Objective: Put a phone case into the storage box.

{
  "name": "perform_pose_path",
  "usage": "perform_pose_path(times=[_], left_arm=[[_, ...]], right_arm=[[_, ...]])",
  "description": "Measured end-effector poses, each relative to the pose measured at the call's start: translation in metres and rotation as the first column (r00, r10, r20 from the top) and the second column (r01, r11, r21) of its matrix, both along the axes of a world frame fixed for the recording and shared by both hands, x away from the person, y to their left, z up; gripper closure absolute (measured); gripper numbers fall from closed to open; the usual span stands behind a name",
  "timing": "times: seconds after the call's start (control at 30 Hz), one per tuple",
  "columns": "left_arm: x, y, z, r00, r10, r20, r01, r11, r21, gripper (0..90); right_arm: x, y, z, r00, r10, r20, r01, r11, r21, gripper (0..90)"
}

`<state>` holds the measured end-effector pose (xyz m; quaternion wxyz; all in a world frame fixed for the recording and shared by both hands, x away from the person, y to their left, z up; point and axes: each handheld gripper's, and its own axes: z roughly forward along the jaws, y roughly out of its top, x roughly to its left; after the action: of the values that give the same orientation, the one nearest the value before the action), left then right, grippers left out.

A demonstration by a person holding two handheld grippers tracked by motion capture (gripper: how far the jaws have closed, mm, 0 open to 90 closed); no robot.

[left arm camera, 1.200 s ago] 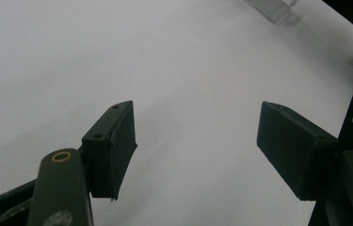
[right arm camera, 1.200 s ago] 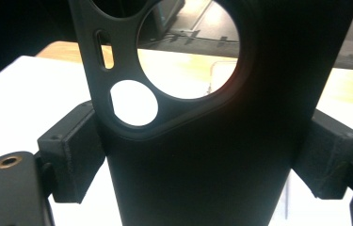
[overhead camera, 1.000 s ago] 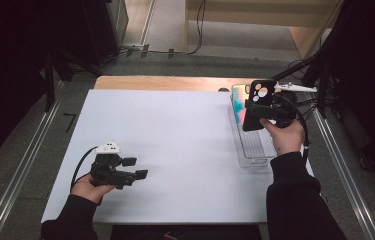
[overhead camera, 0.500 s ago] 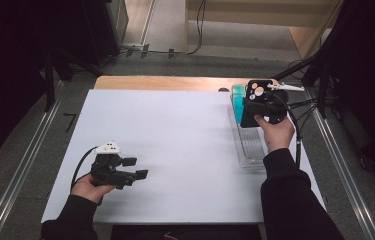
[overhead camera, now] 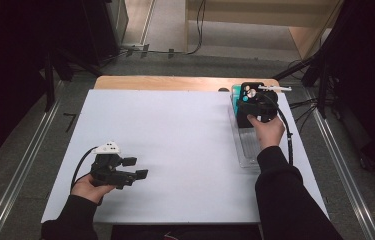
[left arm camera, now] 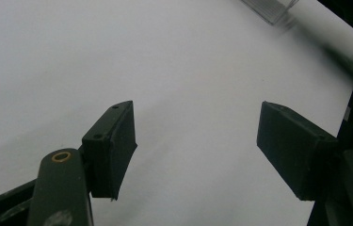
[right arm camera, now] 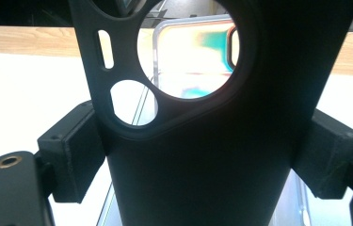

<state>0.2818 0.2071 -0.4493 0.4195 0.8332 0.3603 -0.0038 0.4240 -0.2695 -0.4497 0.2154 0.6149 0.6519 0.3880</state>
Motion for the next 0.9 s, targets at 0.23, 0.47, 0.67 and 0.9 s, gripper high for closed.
perform_pose_path(times=[0.23,0.47,0.67,0.9], left_arm=[[0.0,0.0,0.0,0.9999,0.01,0.005,-0.01,0.9999,-0.003,28.8],[0.001,-0.001,0.0,0.9999,0.01,0.003,-0.01,0.9999,-0.002,28.8],[0.002,-0.002,-0.001,1.0,0.002,0.005,-0.002,1.0,0.004,28.8],[0.002,-0.003,0.0,1.0,-0.003,0.004,0.003,1.0,0.003,28.7]], right_arm=[[0.01,0.0,-0.011,1.0,-0.006,0.003,0.006,1.0,-0.003,12.4],[0.02,0.002,-0.013,0.9996,-0.022,-0.02,0.022,1.0,-0.006,12.5],[0.029,0.004,-0.013,0.9989,-0.031,-0.036,0.03,0.999,-0.016,12.4],[0.04,0.01,-0.009,0.9989,-0.038,-0.027,0.036,0.997,-0.062,12.3]])
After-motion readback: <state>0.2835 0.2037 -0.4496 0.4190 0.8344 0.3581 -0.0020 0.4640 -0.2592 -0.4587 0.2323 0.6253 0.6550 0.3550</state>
